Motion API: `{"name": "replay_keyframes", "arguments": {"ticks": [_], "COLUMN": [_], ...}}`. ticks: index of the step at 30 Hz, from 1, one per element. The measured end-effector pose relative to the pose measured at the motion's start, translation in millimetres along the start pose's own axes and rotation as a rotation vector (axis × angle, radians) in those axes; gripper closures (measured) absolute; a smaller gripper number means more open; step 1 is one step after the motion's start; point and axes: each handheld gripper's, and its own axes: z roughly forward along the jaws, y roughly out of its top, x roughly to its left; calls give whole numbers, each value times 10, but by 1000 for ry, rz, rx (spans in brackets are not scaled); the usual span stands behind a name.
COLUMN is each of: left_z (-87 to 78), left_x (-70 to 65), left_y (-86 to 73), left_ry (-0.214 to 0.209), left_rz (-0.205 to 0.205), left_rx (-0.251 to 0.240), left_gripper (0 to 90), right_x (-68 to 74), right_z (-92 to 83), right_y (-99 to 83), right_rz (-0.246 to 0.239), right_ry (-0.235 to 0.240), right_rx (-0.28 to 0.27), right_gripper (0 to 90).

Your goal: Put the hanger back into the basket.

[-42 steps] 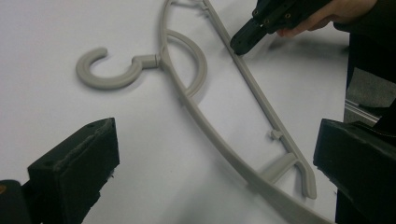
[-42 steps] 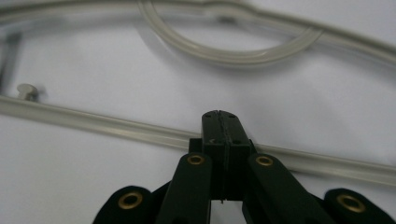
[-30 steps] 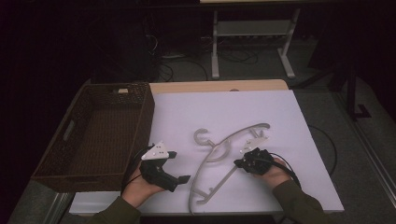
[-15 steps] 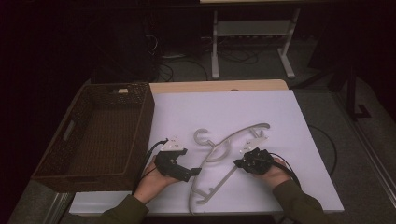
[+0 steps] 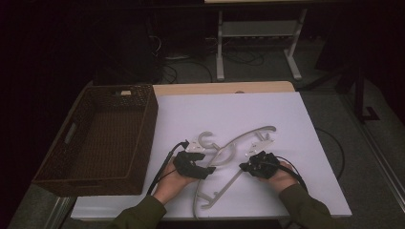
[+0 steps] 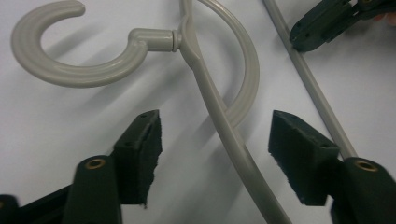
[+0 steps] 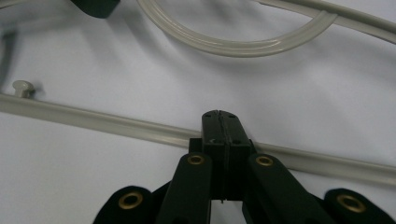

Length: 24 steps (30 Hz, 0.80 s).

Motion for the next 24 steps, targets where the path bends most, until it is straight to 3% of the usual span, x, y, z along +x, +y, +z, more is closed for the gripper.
{"name": "replay_keyframes", "arguments": {"ticks": [5,10,16,19,24], "left_z": [47,61,74,78,82], "left_x": [-16,-32,-34,-38,-45], "left_y": [3,2,19,31,45], "left_ry": [-2,-8,-23,-26,-20], "left_rz": [15,7,-16,-9,-24], "left_rx": [39,48,51,65,72], "left_gripper": [468,553,623,673,688], "right_x": [3,1,2,3,4], "right_z": [0,1,-1,-2,-5], "right_y": [0,0,0,1,2], "right_rz": [1,1,0,-1,-2], "right_ry": [0,1,0,-1,-2], "right_rx": [0,-1,-1,-2,-1], "right_gripper": [896,896,896,896,895]}}
